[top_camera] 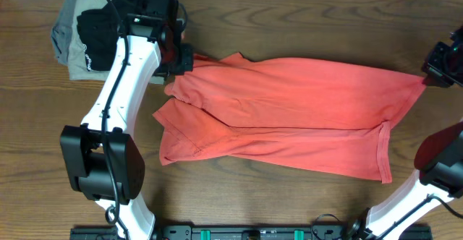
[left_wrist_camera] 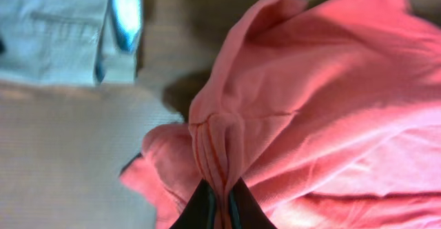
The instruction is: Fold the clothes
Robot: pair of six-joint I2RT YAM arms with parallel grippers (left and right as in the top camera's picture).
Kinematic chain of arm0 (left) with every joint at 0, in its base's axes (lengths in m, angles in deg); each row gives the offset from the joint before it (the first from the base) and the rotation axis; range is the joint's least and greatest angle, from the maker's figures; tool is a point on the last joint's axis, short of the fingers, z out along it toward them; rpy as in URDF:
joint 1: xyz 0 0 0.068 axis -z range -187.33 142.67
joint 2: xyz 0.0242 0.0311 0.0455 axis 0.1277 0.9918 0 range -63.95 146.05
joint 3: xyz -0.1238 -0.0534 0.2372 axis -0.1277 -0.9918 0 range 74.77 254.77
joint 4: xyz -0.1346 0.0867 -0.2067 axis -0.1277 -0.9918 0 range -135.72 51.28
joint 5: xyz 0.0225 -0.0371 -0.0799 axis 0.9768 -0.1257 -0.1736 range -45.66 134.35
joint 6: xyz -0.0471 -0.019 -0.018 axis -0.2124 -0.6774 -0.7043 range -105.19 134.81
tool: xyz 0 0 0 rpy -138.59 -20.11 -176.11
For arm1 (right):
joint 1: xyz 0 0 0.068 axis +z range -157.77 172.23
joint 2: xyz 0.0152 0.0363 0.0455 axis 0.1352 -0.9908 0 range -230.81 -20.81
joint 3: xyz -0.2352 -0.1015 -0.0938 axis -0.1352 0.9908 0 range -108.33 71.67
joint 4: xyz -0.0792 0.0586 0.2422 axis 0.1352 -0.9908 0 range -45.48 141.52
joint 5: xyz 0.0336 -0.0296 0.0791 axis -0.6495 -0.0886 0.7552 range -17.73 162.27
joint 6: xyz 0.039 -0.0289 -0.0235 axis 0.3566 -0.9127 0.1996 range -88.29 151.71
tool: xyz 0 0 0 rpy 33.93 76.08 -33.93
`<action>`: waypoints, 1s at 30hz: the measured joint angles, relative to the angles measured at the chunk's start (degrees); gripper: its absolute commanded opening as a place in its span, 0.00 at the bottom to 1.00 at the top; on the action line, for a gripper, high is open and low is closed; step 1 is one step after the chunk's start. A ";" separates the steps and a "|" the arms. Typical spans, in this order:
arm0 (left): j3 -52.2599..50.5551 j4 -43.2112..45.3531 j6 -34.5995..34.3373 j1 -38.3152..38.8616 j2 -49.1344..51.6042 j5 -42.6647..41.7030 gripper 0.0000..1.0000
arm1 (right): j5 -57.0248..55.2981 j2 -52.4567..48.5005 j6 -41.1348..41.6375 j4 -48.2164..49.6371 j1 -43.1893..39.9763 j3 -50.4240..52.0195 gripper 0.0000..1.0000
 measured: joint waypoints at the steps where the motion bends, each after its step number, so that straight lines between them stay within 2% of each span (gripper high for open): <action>1: 0.00 -1.11 -0.11 -0.37 0.00 0.42 0.06 | -0.61 0.24 0.00 -0.46 -0.04 -0.13 0.01; 6: -0.98 -5.07 -0.15 -3.58 -0.04 1.20 0.06 | -2.21 0.26 0.00 -1.55 -0.13 0.39 0.01; 12: -6.75 -5.49 -0.15 -7.56 -0.13 1.25 0.06 | -2.29 0.24 0.00 -2.69 -0.11 3.17 0.01; 24: -15.72 -5.66 -0.15 -8.61 -0.13 1.51 0.07 | -3.82 0.24 -0.02 -2.82 -0.13 11.93 0.01; 26: -16.50 -6.40 -0.09 -8.61 -0.13 1.64 0.17 | -4.02 0.24 0.00 -2.60 -0.13 12.59 0.01; 27: -16.94 -7.10 -0.07 -8.61 -0.13 1.70 0.29 | -4.17 0.24 0.00 -2.56 -0.13 12.81 0.02; 28: -17.33 -7.89 -0.02 -8.61 -0.13 1.68 0.35 | -4.28 0.24 0.00 -2.54 -0.13 12.94 0.04; 30: -18.01 -9.90 -0.35 -8.66 -0.13 1.77 0.37 | -4.57 0.24 0.00 -2.58 -0.13 12.98 0.11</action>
